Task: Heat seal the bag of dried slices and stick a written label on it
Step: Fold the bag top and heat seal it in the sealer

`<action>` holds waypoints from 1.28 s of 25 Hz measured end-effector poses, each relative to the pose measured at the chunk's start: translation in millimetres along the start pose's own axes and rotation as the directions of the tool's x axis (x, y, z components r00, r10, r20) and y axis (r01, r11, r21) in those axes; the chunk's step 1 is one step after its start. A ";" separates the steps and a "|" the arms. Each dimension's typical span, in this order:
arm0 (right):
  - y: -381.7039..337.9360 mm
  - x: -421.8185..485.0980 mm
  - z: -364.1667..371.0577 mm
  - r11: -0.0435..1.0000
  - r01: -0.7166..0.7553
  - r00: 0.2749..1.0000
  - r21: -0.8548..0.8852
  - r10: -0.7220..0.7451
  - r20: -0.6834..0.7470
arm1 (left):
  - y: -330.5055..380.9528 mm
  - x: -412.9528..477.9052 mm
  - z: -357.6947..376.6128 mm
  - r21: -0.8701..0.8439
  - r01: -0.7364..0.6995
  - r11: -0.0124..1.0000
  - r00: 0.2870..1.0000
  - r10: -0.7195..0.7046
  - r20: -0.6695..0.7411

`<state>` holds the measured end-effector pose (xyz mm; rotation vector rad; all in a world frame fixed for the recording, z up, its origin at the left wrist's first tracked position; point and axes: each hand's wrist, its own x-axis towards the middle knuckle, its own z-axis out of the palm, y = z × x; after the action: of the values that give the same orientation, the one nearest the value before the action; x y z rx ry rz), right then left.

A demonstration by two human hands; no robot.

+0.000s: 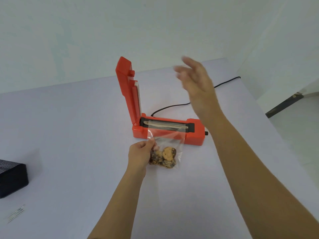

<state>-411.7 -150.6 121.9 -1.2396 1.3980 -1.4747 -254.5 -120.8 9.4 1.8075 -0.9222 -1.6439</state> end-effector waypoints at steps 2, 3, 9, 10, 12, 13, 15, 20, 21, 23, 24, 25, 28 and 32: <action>31.2 -29.5 -18.8 0.961 -0.208 0.901 -0.182 0.116 -0.417 | -4.6 3.9 -0.8 -0.002 -0.009 1.000 1.000 0.009 0.010; 45.4 -50.7 -22.1 0.906 -0.353 0.846 -0.234 0.202 -0.493 | -7.1 5.9 -1.6 -0.002 -0.011 1.000 1.000 0.011 0.013; 97.2 -109.9 1.8 0.676 -0.700 0.692 -0.232 0.559 -0.457 | -6.2 14.7 2.7 0.053 -0.050 0.997 0.998 0.052 -0.030; 98.5 -107.6 6.0 0.683 -0.704 0.679 -0.195 0.567 -0.466 | -5.1 15.2 4.0 0.131 -0.108 0.986 0.991 0.117 -0.066; 99.9 -104.8 12.6 0.699 -0.701 0.666 -0.141 0.570 -0.481 | -4.3 14.0 5.3 0.304 -0.250 0.919 0.941 0.305 -0.147; 100.2 -104.5 14.8 0.706 -0.695 0.666 -0.132 0.564 -0.488 | -5.0 12.6 5.4 0.349 -0.311 0.884 0.906 0.386 -0.171; 99.6 -104.8 16.9 0.725 -0.676 0.675 -0.130 0.539 -0.504 | -8.7 9.5 4.9 0.386 -0.413 0.825 0.855 0.498 -0.148; 98.5 -100.3 15.4 0.744 -0.623 0.726 -0.242 0.434 -0.533 | -15.6 21.4 4.6 0.571 -0.588 0.573 0.746 0.657 0.109; 97.9 -98.9 14.8 0.743 -0.622 0.728 -0.248 0.431 -0.533 | -16.1 23.6 5.5 0.601 -0.604 0.523 0.721 0.680 0.132; 96.6 -94.5 14.2 0.743 -0.620 0.725 -0.252 0.420 -0.545 | -15.3 25.8 6.2 0.632 -0.613 0.474 0.698 0.700 0.153; 96.0 -91.6 13.8 0.746 -0.613 0.728 -0.259 0.407 -0.551 | -14.7 25.7 6.7 0.637 -0.612 0.469 0.700 0.696 0.160; 95.1 -88.5 13.4 0.751 -0.605 0.734 -0.265 0.395 -0.553 | -14.0 25.6 7.0 0.638 -0.608 0.472 0.706 0.689 0.163; 96.1 -80.0 11.2 0.758 -0.597 0.738 -0.263 0.390 -0.550 | -11.9 25.6 8.2 0.638 -0.609 0.471 0.708 0.686 0.169; 101.9 -81.4 11.7 0.778 -0.568 0.749 -0.270 0.352 -0.562 | -12.7 27.2 8.5 0.652 -0.616 0.443 0.695 0.695 0.184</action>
<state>-389.7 -89.2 8.3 -0.6548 2.2833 -1.1774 -260.4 -133.3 -18.5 1.5419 -2.0593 -0.6969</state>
